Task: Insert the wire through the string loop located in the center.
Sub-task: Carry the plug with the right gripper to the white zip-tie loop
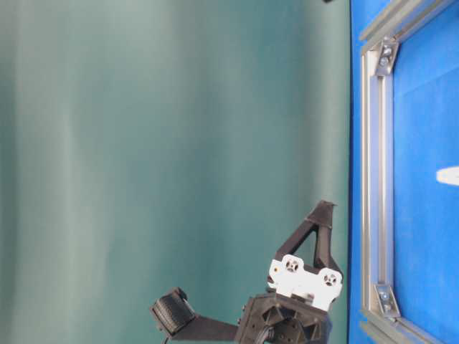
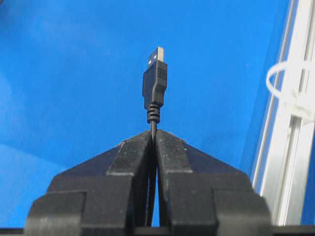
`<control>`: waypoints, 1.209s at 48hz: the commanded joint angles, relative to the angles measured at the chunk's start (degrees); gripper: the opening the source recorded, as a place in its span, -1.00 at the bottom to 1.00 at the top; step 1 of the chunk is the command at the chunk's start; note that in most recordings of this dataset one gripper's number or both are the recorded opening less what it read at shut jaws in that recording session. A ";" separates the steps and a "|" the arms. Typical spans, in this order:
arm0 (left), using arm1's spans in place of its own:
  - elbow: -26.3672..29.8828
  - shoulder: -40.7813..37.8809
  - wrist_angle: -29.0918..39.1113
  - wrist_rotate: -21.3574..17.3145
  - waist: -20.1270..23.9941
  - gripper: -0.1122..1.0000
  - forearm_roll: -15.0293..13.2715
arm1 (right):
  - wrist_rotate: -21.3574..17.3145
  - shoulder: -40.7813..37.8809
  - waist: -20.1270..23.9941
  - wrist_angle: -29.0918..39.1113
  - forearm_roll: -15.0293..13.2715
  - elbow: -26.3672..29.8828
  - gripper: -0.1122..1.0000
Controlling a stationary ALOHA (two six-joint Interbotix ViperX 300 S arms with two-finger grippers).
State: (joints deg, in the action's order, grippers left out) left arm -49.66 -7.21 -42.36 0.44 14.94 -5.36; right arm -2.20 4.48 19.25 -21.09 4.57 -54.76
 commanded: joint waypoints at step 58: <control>0.44 1.58 -0.53 0.09 -1.49 -0.80 0.18 | 0.00 2.55 -13.10 -0.88 0.18 -1.67 -0.84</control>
State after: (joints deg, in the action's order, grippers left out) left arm -49.66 -7.21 -42.36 0.53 13.62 -5.36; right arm -2.29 6.06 6.15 -21.62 4.66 -56.87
